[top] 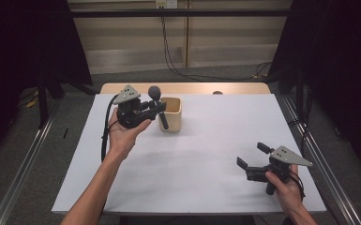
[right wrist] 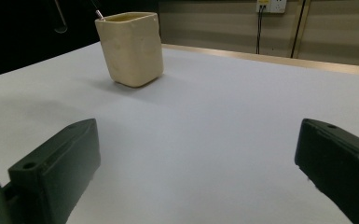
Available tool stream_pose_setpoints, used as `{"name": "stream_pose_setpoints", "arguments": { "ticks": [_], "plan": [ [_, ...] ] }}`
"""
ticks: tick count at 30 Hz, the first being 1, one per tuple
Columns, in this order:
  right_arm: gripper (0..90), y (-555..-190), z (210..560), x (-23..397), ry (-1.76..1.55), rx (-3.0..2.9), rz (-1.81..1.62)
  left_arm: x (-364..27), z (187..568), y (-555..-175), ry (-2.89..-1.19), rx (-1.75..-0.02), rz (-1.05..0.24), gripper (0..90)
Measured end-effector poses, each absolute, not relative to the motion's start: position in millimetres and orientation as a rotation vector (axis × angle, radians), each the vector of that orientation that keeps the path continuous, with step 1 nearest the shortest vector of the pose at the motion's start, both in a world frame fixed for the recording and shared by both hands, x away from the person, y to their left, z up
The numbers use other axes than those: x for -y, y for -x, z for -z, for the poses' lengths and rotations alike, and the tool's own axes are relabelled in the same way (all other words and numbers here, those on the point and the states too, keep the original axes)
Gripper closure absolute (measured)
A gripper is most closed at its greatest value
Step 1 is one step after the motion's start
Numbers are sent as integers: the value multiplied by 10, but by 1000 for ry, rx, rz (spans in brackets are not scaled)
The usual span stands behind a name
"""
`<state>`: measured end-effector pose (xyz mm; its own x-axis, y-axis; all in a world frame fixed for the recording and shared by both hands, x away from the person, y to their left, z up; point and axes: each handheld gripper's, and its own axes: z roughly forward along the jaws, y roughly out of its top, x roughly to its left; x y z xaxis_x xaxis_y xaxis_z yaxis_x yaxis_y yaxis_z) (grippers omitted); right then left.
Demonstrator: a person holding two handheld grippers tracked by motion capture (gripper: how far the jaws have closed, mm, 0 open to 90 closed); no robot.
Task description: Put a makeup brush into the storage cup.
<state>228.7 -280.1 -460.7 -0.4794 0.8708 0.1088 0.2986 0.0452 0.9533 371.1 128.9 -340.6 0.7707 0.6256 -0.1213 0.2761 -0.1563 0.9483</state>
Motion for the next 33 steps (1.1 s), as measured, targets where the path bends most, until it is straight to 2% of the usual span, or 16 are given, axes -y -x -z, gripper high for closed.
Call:
{"name": "stream_pose_setpoints", "arguments": {
  "ticks": [23, 33],
  "plan": [
    [5, -2293, 4613, 2804, -1172, -1819, -1451, -1087, 3293, -4067, -1720, -747, -436, 707],
    [5, -2293, 4616, 2797, -1162, -1833, -1455, -1005, 3417, -4247, -1739, -780, -464, 707]
  ]
}}
